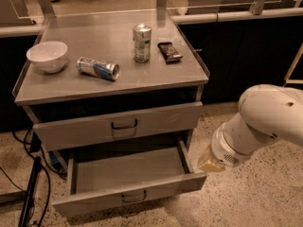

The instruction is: Close middle drawer

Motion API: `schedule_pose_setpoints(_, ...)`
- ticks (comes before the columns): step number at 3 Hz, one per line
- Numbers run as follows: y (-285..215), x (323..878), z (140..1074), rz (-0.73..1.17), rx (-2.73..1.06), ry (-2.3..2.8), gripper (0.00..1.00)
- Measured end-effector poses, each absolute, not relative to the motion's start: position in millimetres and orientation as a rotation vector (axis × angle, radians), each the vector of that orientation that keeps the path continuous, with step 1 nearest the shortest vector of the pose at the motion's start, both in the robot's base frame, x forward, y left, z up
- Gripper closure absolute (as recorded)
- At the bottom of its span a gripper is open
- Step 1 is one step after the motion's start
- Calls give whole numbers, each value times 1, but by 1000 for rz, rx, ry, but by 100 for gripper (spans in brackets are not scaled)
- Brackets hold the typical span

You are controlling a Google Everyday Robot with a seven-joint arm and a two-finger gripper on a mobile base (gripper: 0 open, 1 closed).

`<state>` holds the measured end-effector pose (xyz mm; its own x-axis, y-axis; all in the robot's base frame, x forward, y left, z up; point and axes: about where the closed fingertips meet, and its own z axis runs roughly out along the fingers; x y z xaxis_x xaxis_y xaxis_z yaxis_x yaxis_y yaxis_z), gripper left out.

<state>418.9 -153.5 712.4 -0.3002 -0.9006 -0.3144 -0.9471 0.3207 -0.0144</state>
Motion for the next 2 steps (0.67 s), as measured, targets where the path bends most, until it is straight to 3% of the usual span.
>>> schedule_pose_setpoints(2, -140, 402, 634, 380, -1654, 2408, 100)
